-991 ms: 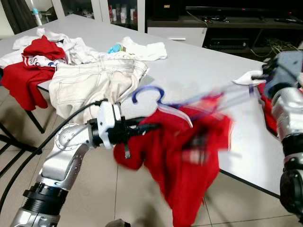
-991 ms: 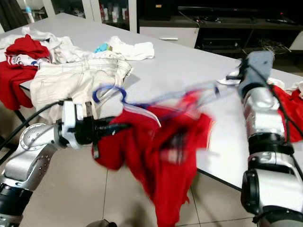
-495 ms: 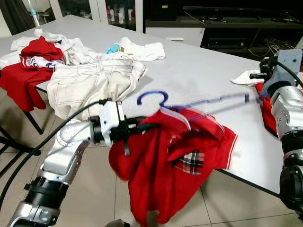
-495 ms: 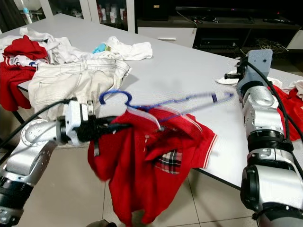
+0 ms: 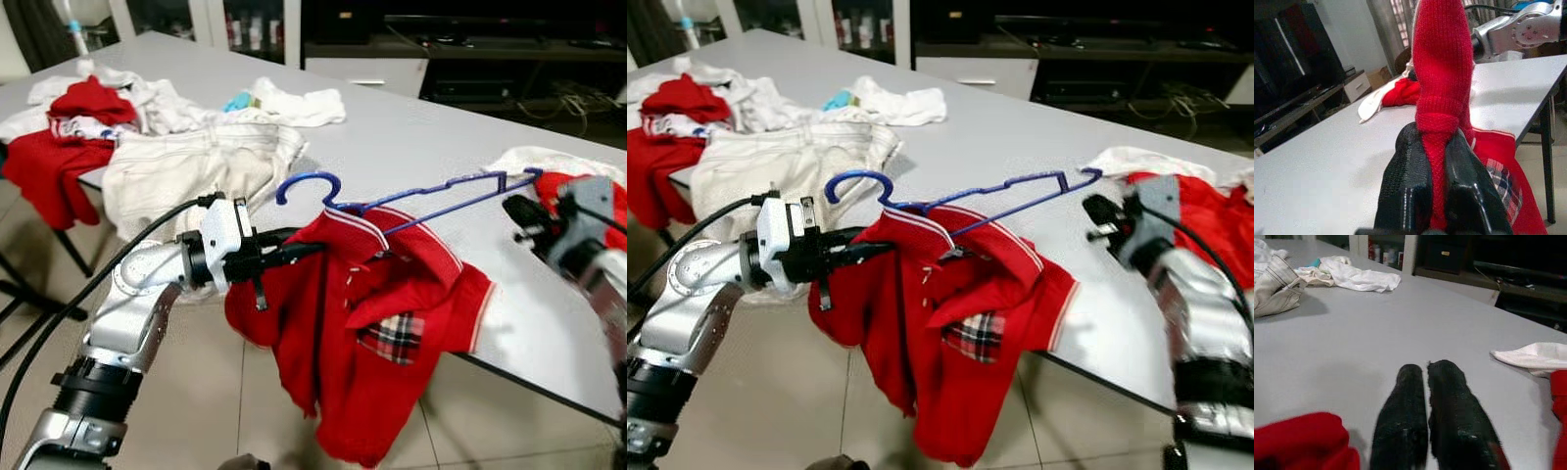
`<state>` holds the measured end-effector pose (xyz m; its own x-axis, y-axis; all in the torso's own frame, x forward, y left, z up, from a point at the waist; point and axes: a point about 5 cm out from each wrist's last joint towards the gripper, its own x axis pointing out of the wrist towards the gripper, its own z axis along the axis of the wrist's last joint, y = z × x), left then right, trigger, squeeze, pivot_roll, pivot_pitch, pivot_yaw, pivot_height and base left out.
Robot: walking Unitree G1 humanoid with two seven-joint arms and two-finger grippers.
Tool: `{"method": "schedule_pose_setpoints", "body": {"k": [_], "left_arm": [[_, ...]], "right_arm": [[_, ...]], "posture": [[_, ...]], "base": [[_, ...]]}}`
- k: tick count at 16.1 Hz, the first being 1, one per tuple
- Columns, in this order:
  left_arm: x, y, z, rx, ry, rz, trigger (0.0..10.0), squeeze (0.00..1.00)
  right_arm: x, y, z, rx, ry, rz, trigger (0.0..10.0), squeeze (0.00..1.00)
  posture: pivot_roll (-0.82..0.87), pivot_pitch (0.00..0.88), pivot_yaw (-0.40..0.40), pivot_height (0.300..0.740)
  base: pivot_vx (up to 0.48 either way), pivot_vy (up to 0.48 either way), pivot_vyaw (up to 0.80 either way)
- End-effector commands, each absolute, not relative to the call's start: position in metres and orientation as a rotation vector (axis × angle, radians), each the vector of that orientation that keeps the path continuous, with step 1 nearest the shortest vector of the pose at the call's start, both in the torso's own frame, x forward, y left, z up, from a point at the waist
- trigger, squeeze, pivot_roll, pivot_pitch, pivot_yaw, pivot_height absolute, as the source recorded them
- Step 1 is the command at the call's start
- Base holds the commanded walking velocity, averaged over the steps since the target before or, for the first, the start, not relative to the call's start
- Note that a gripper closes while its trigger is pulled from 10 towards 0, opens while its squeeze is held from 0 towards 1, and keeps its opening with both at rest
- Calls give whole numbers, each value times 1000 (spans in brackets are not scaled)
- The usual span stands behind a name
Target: Hang hanger
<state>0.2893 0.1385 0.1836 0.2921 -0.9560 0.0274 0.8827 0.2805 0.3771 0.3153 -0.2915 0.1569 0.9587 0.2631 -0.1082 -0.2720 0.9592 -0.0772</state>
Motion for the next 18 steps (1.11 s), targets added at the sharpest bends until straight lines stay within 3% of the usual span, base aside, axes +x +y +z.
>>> {"method": "schedule_pose_setpoints", "body": {"k": [1,4,7,8,18], "left_arm": [[293,142,191,333,-298,-1225,10000,0],[298,155,189,356,-259,-1201,10000,0],[301,165,192,375,-250,-1171,10000,0],[304,170,194,386,-247,-1149,10000,0],[310,183,193,397,-247,-1078,10000,0]], "right_arm": [[311,-293,163,-89,77,303,10000,1000],[295,-277,158,-83,102,469,10000,1000],[291,-271,154,-90,119,511,10000,1000],[288,-267,149,-113,141,541,10000,0],[267,-263,122,-227,371,676,10000,0]], "posture": [[-75,0,7,740],[-67,0,2,740],[-57,0,-2,740],[-51,0,-5,740],[-45,0,-21,740]], "base": [[0,0,0],[0,0,0],[0,0,0],[0,0,0],[0,0,0]]}}
